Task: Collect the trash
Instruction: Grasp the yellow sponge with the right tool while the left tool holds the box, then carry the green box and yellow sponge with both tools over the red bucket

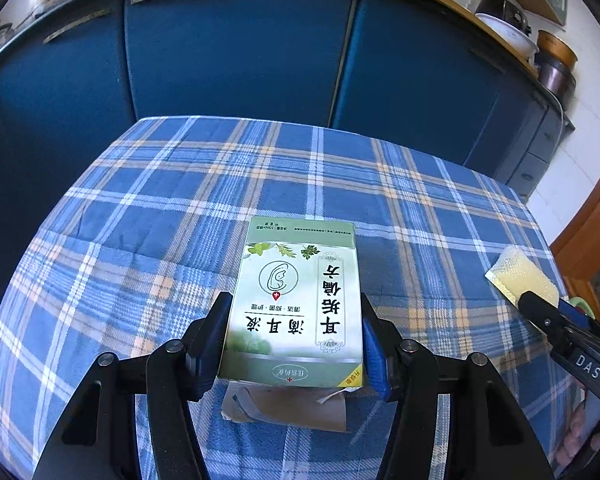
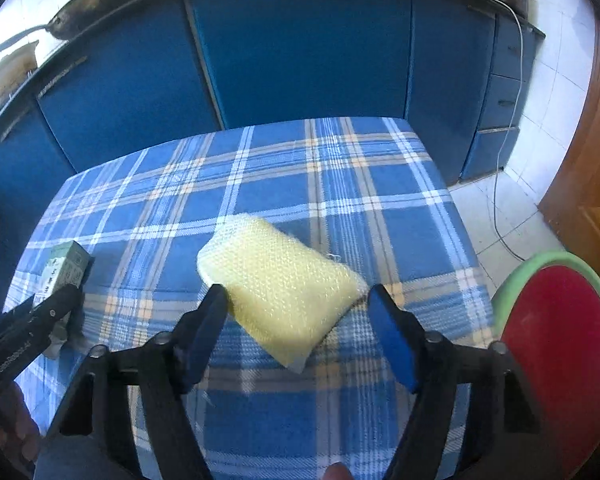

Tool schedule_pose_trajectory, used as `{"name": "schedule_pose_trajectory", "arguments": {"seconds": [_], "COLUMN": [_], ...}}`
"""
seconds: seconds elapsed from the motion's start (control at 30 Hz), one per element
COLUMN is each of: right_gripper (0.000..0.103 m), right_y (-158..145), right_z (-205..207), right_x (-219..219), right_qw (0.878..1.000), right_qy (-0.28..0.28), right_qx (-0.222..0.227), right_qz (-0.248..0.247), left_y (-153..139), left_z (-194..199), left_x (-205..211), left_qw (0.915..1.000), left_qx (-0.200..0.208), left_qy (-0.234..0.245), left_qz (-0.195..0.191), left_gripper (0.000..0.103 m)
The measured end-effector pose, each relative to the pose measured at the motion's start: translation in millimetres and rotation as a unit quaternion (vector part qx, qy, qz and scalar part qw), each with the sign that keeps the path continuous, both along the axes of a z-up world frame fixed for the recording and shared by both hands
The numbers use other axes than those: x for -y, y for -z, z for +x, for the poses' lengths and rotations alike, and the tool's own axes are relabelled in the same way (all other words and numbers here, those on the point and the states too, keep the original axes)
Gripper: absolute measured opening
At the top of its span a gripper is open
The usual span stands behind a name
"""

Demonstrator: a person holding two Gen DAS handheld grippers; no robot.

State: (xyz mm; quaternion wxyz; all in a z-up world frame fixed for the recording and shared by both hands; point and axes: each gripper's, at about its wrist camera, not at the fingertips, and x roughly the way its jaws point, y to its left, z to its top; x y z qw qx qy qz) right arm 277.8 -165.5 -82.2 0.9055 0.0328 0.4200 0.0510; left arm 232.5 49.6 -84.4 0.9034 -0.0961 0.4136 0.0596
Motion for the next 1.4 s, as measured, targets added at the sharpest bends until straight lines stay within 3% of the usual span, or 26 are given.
{"name": "schedule_pose_trajectory", "arguments": {"seconds": [0.23, 0.5, 0.6, 0.9, 1.4], "right_gripper": [0.057, 0.029, 0.023, 0.018, 0.017], "right_y": [0.2, -8.4, -12.8, -37.4, -70.1], "right_z": [-4.6, -27.6, -38.7, -83.7, -156.7], "right_x": [-7.5, -1.2, 1.0, 11.8, 66.8], "right_qw": [1.0, 1.0, 1.0, 0.998, 0.988], "right_qy": [-0.009, -0.011, -0.013, -0.006, 0.044], "right_qx": [0.001, 0.016, 0.025, 0.061, 0.122], "right_qz": [-0.018, -0.011, -0.009, 0.028, 0.082], "left_y": [-0.6, -2.9, -2.7, -12.0, -60.8], "left_z": [-0.3, -1.5, -2.3, -9.9, -53.0], "left_x": [-1.1, 2.4, 4.5, 13.7, 69.0], "left_qw": [1.0, 0.9999, 0.9998, 0.9993, 0.9937], "left_qx": [0.0, 0.006, 0.007, 0.022, 0.061], "left_qy": [0.001, 0.012, 0.016, 0.029, 0.093], "left_qz": [-0.003, 0.001, 0.002, 0.005, 0.0], "left_gripper": [0.061, 0.061, 0.061, 0.061, 0.061]}}
